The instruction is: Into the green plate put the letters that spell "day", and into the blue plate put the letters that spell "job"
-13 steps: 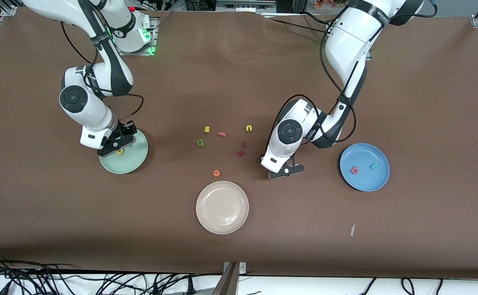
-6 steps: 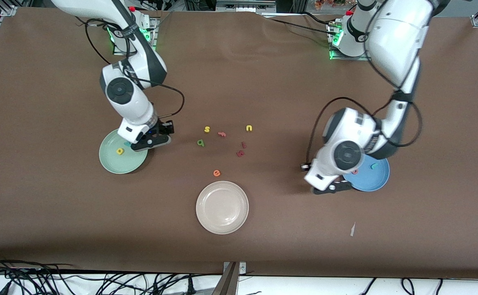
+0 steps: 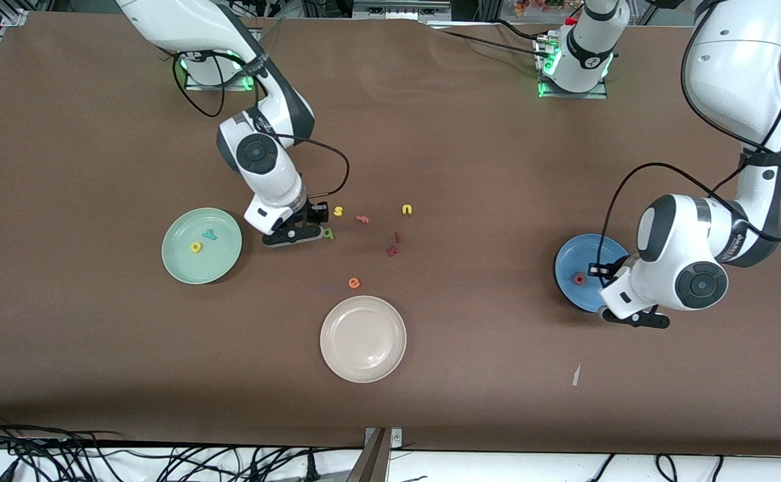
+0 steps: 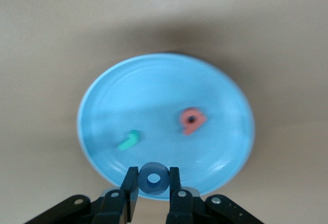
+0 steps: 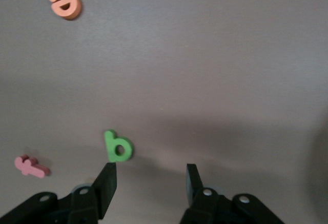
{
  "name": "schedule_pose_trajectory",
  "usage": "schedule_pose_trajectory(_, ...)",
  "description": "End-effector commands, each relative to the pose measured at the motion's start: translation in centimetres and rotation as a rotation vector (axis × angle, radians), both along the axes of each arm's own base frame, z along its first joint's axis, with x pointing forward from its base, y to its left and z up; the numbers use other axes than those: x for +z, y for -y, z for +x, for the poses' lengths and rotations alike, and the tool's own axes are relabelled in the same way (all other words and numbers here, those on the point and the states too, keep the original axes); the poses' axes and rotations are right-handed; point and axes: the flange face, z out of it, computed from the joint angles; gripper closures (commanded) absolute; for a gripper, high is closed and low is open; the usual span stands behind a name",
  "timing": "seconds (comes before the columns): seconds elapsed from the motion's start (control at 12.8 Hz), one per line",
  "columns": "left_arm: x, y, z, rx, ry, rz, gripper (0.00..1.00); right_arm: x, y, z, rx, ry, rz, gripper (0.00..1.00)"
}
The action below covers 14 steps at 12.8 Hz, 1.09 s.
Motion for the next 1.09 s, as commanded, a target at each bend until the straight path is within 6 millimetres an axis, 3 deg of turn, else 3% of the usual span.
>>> schedule_pose_trajectory(0.0, -2.2, -0.3, -0.4, -0.097, -0.042, 0.007, 0.6, -1.2, -1.9, -0.3, -0.012, 0.009, 0.014, 0.37)
schedule_pose_trajectory(0.08, -1.9, -0.1, -0.2, -0.088, -0.038, -0.001, 0.01, -1.6, -2.2, -0.6, -0.002, 0.011, 0.014, 0.37)
schedule_pose_trajectory(0.31, 0.1, -0.9, 0.6, -0.057, -0.001, -0.012, 0.0, -2.9, -3.3, -1.3, 0.042, 0.029, 0.014, 0.37)
schedule_pose_trajectory(0.78, 5.2, -7.8, 0.7, 0.06, 0.034, -0.031, 0.0, -4.2, -3.6, -1.6, 0.11, 0.058, -0.008, 0.42)
schedule_pose_trajectory(1.01, 8.3, -9.1, 0.5, 0.077, 0.07, -0.019, 0.0, -4.6, -3.7, -1.7, 0.127, 0.068, -0.01, 0.5)
